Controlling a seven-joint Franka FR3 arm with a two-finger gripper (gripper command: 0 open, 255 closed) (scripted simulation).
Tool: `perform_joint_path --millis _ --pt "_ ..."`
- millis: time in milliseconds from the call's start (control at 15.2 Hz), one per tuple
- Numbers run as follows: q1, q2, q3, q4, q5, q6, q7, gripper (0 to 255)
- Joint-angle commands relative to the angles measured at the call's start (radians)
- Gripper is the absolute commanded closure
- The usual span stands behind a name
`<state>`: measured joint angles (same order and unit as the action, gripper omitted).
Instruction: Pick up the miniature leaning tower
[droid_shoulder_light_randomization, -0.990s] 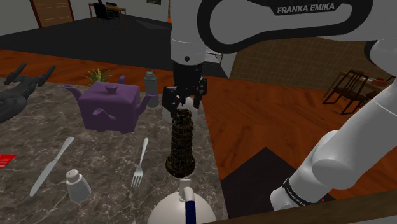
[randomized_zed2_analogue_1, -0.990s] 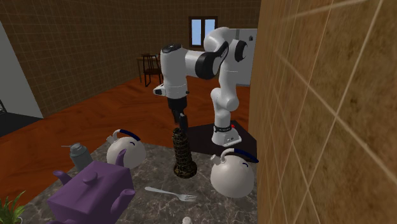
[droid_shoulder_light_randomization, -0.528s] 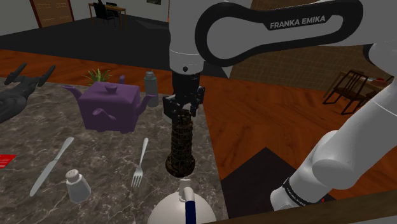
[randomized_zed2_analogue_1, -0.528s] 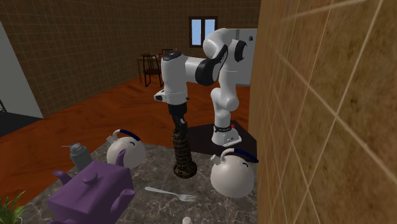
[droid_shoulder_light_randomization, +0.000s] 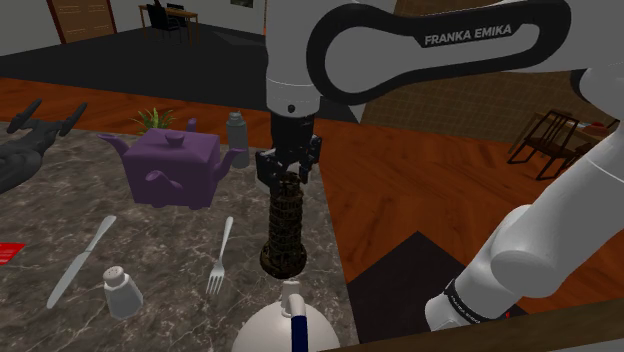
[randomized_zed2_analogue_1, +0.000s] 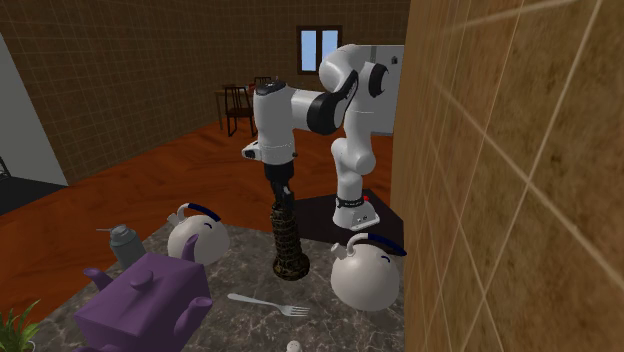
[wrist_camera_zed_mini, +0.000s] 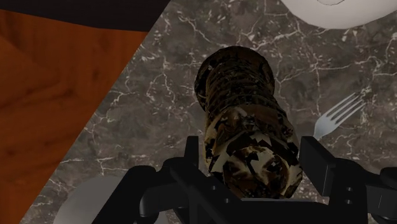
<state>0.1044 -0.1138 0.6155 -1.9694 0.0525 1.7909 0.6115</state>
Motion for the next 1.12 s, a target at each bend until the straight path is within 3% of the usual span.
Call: perform_joint_path --millis 0,1056 --pt "0.000 -0.002 -0.001 0.009 0.002 -0.014 -0.002 255" --pt "-0.005 0.001 -0.007 0.202 -0.003 -0.204 -0.001 255"
